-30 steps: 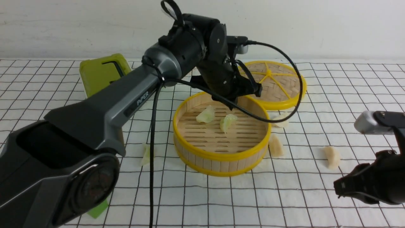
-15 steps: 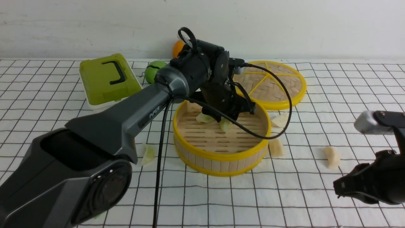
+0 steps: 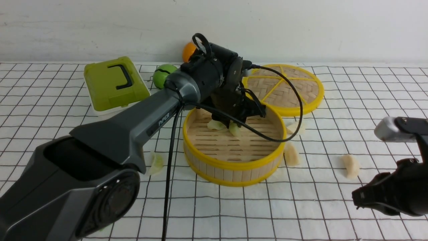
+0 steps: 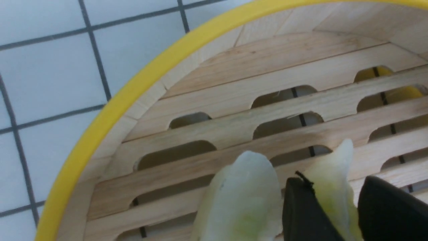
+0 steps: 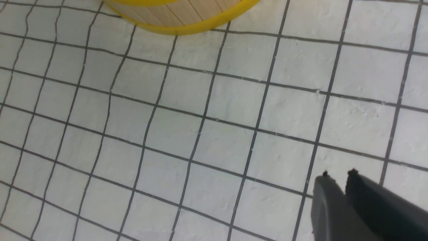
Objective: Put the dumplings into the steamer on the table with the white tablecloth.
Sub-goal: 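Reach for and grasp a dumpling on the table with the left gripper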
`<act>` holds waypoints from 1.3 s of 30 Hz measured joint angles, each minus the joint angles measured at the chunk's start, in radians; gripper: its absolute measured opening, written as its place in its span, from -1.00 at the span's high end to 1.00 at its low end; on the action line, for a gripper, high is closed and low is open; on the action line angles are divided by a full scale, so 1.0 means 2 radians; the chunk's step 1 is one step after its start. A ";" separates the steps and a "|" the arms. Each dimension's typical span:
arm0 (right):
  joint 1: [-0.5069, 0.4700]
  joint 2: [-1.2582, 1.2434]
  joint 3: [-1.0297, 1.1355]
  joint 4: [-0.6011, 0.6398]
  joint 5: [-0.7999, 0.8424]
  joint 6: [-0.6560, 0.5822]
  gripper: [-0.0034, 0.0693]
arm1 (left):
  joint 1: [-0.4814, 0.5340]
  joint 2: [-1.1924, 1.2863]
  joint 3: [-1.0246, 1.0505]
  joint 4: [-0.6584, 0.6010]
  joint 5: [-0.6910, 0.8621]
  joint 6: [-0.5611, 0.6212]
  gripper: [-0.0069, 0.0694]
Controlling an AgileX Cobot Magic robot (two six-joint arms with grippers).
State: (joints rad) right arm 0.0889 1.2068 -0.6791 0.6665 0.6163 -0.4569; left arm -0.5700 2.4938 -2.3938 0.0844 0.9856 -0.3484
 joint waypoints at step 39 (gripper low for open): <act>0.000 0.000 0.000 0.032 0.004 -0.023 0.64 | 0.155 -0.277 0.473 -0.126 -0.118 0.050 -0.09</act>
State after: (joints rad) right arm 0.0896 1.2068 -0.6791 0.7310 0.6234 -0.5029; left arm -0.2603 1.9389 -1.4480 -0.1677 0.7501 -0.2491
